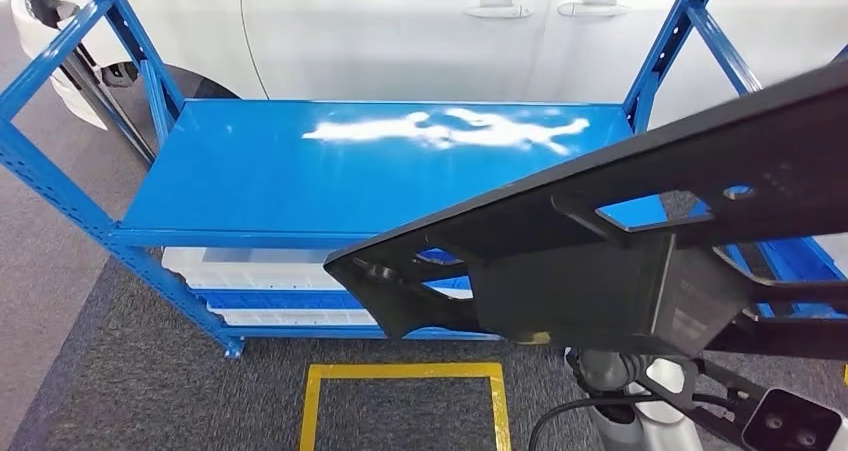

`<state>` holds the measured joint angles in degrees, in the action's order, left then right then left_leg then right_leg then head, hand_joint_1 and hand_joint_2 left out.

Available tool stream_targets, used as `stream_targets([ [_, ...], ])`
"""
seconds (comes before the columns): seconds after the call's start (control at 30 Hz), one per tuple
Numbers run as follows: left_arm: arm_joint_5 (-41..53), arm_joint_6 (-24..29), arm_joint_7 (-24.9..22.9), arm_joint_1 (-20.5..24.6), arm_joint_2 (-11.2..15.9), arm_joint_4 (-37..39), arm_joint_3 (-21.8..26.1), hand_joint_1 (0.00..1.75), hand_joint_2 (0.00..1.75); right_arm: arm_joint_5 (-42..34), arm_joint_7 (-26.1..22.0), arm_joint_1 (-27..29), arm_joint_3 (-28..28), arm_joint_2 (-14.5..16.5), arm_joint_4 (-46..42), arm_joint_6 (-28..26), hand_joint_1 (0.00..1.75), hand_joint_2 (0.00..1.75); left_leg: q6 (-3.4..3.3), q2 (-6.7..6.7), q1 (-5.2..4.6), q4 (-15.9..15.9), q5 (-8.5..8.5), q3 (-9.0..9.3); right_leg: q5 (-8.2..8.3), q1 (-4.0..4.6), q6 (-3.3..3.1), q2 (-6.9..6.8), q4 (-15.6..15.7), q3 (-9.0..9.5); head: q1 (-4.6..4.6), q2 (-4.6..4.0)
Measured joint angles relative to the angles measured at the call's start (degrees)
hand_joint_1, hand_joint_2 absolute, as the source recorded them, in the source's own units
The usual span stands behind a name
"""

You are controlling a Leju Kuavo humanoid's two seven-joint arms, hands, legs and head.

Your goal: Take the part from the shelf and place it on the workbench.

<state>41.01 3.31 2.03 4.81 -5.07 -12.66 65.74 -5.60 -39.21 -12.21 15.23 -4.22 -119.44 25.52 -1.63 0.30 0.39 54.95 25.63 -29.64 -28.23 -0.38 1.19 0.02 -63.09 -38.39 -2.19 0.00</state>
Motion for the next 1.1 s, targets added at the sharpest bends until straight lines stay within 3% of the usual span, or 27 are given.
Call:
stream_targets([
  [0.03, 0.0, 0.0, 0.1, 0.0, 0.0, 0.0, 0.0, 0.00, 1.75, -0.4, 0.0, -0.1, -0.2, -0.4, 0.1, 0.2, 1.75, 1.75, -0.16, 0.03, -0.05, 0.0, -0.61, -0.85, -2.83, -0.04, 0.17, -0.01, -3.8, -0.99, 0.01, 0.00],
  [0.07, 0.0, 0.0, 0.3, 0.0, 0.0, 0.0, 0.0, 0.00, 1.75, -0.8, 0.0, -0.1, -0.5, -0.7, 0.2, 0.3, 1.75, 1.75, -0.14, 0.07, -0.10, 0.2, -1.19, -1.70, -4.66, -0.06, 0.32, -0.01, -7.3, -1.71, 0.01, 0.00],
  [0.1, 0.0, -0.1, 0.4, 0.0, 0.0, 0.0, 0.0, 0.00, 1.75, -1.2, 0.0, -0.1, -0.7, -1.0, 0.3, 0.5, 1.75, 1.75, -0.12, 0.10, -0.14, 0.3, -1.76, -2.58, -5.19, -0.07, 0.43, -0.01, -9.7, -1.82, 0.01, 0.00],
  [0.13, 0.0, -0.1, 0.6, 0.0, -0.1, 0.0, 0.0, 0.00, 1.75, -1.6, 0.0, -0.1, -1.0, -1.2, 0.4, 0.8, 1.75, 1.75, -0.04, 0.12, -0.15, 0.5, -2.28, -3.48, -4.43, -0.07, 0.47, -0.02, -10.2, -0.99, 0.01, 0.00],
  [0.17, 0.0, -0.2, 0.8, 0.0, -0.1, 0.0, 0.0, 0.00, 1.75, -1.9, 0.0, -0.1, -1.3, -1.3, 0.5, 1.1, 1.75, 1.75, 0.07, 0.14, -0.15, 0.8, -2.74, -4.33, -2.86, -0.09, 0.42, -0.02, -8.5, 0.85, 0.01, 0.00],
  [0.23, 0.0, -0.3, 1.2, 0.0, -0.1, 0.0, 0.0, 0.00, 1.75, -2.3, 0.0, -0.3, -1.7, -1.4, 0.6, 1.8, 1.75, 1.75, 0.43, 0.12, -0.21, 1.4, -3.46, -5.76, -0.58, -0.01, 0.11, -0.01, -0.8, 6.47, 0.01, 0.00],
  [0.3, 0.0, -0.4, 1.5, 0.0, -0.1, 0.0, 0.0, 0.00, 1.75, -2.3, 0.0, -0.4, -2.1, -1.4, 0.6, 2.2, 1.75, 1.75, 0.96, 0.11, -0.31, 1.8, -4.19, -6.54, -0.80, 0.24, -0.50, 0.03, 5.3, 10.21, 0.01, 0.00],
  [0.33, 0.0, -0.4, 1.6, 0.0, -0.1, 0.0, 0.0, 0.00, 1.75, -2.2, 0.0, -0.5, -2.3, -1.4, 0.6, 2.2, 1.75, 1.75, 1.26, 0.11, -0.33, 1.8, -4.62, -6.75, -1.16, 0.43, -0.80, 0.05, 6.5, 10.69, 0.00, 0.00],
  [0.4, 0.0, -0.4, 1.8, 0.0, -0.1, 0.0, 0.0, 0.00, 1.75, -2.1, 0.0, -0.5, -2.7, -1.4, 0.6, 2.3, 1.75, 1.75, 1.86, 0.03, -0.27, 1.7, -5.12, -6.96, -0.44, 0.39, -1.54, -0.10, 6.9, 10.21, 0.00, 0.00],
  [0.43, -0.1, -0.4, 1.8, -0.1, -0.1, 0.0, 0.0, 0.00, 1.75, -2.1, 0.0, -0.5, -2.8, -1.4, 0.6, 2.4, 1.75, 1.75, 2.16, -0.04, -0.23, 2.4, -4.27, -7.39, 0.04, 0.25, -2.01, -0.21, 7.0, 9.83, 0.00, 0.00],
  [0.5, -0.1, -0.4, 1.9, -0.1, 0.0, 0.0, 0.0, 0.00, 1.75, -2.1, 0.0, -0.6, -3.2, -1.2, 0.7, 2.8, 1.75, 1.75, 2.72, -0.15, -0.04, 6.9, 0.29, -8.97, 1.17, -0.03, -2.80, -0.44, 7.3, 8.81, 0.00, 0.00],
  [0.57, 0.0, -0.4, 2.1, -0.1, 0.0, 0.0, 0.0, 0.00, 1.75, -2.0, 0.0, -0.6, -3.7, -0.8, 0.7, 3.1, 1.75, 1.75, 3.16, -0.15, 0.17, 14.6, 5.42, -10.88, 2.15, 0.02, -3.03, -0.49, 7.2, 7.49, -0.01, 0.00],
  [0.6, 0.0, -0.4, 2.3, -0.1, 0.0, 0.0, 0.0, 0.00, 1.75, -1.8, 0.0, -0.6, -4.1, -0.6, 0.7, 3.1, 1.75, 1.75, 3.31, -0.15, 0.25, 17.7, 6.44, -11.26, 2.65, 0.05, -3.00, -0.52, 7.1, 6.78, -0.01, 0.00],
  [0.63, 0.1, -0.5, 2.5, -0.1, 0.0, 0.0, 0.0, 0.00, 1.75, -1.5, 0.0, -0.6, -4.4, -0.4, 0.7, 2.9, 1.75, 1.75, 3.38, -0.15, 0.28, 19.0, 6.06, -10.76, 3.10, 0.05, -2.92, -0.54, 6.9, 6.04, -0.01, 0.00],
  [0.67, 0.2, -0.6, 2.7, -0.1, 0.0, 0.0, 0.0, 0.00, 1.75, -1.2, 0.0, -0.6, -4.7, -0.1, 0.7, 2.8, 1.75, 1.75, 3.37, -0.15, 0.30, 18.1, 4.69, -9.28, 3.48, 0.03, -2.81, -0.55, 6.7, 5.32, -0.01, 0.00],
  [0.73, 0.3, -0.7, 2.9, -0.1, 0.0, 0.0, 0.0, 0.00, 1.75, -0.9, 0.0, -0.4, -5.4, 0.2, 0.7, 2.7, 1.75, 1.75, 3.04, -0.20, 0.28, 11.1, 2.16, -3.80, 4.09, 0.05, -2.46, -0.53, 6.1, 4.09, -0.01, 0.00],
  [0.8, 0.4, -0.8, 3.1, 0.0, 0.0, 0.0, 0.0, 0.00, 1.75, -0.9, 0.0, -0.2, -6.0, 0.5, 0.6, 3.2, 1.75, 1.75, 2.46, -0.36, 0.05, 3.6, 2.41, 1.08, 4.73, 0.13, -1.90, -0.55, 5.7, 3.42, -0.01, 0.00],
  [0.83, 0.4, -0.8, 3.2, 0.0, 0.0, 0.0, 0.0, 0.00, 1.75, -0.8, 0.0, 0.0, -6.3, 0.6, 0.6, 3.6, 1.75, 1.75, 2.16, -0.43, -0.12, 1.7, 2.96, 2.11, 5.16, 0.13, -1.55, -0.59, 5.7, 3.21, -0.01, 0.00],
  [0.9, 0.4, -0.7, 3.2, -0.1, 0.0, 0.0, 0.0, 0.00, 1.75, -0.8, 0.0, 0.3, -6.6, 0.8, 0.5, 4.7, 1.75, 1.75, 1.53, -0.45, -0.22, 0.9, 2.71, 2.10, 5.90, 0.07, -0.84, -0.61, 5.9, 2.93, -0.01, 0.00],
  [0.97, 0.3, -0.5, 3.2, -0.1, -0.1, 0.0, 0.0, 0.00, 1.75, -0.8, 0.0, 0.6, -6.7, 0.9, 0.6, 5.7, 1.75, 1.75, 0.70, -0.25, -0.03, 0.5, 1.87, 1.37, 4.35, -0.03, -0.29, -0.45, 4.6, 2.12, 0.00, 0.00],
  [1.0, 0.2, -0.3, 3.2, -0.1, -0.1, 0.0, 0.0, 0.00, 1.75, -0.9, 0.0, 0.7, -6.8, 0.9, 0.6, 6.1, 1.75, 1.75, 0.32, -0.14, 0.06, 0.3, 1.36, 0.85, 2.13, -0.08, -0.09, -0.36, 2.2, 1.17, 0.01, 0.00],
  [1.07, 0.0, 0.2, 3.0, -0.1, -0.1, 0.0, 0.1, 0.00, 1.75, -1.3, 0.0, 0.9, -6.9, 0.9, 0.9, 6.7, 1.75, 1.75, -0.10, -0.04, -0.11, 0.4, 0.32, -0.43, -3.04, -0.22, 0.20, -0.26, -5.4, -1.49, 0.01, 0.00],
  [1.1, -0.1, 0.4, 2.9, -0.1, -0.1, 0.0, 0.1, 0.00, 1.75, -1.6, 0.0, 1.0, -6.9, 0.9, 1.0, 7.0, 1.75, 1.75, -0.13, -0.02, -0.22, 0.5, -0.21, -1.11, -4.42, -0.28, 0.31, -0.26, -9.0, -2.52, 0.01, 0.00],
])
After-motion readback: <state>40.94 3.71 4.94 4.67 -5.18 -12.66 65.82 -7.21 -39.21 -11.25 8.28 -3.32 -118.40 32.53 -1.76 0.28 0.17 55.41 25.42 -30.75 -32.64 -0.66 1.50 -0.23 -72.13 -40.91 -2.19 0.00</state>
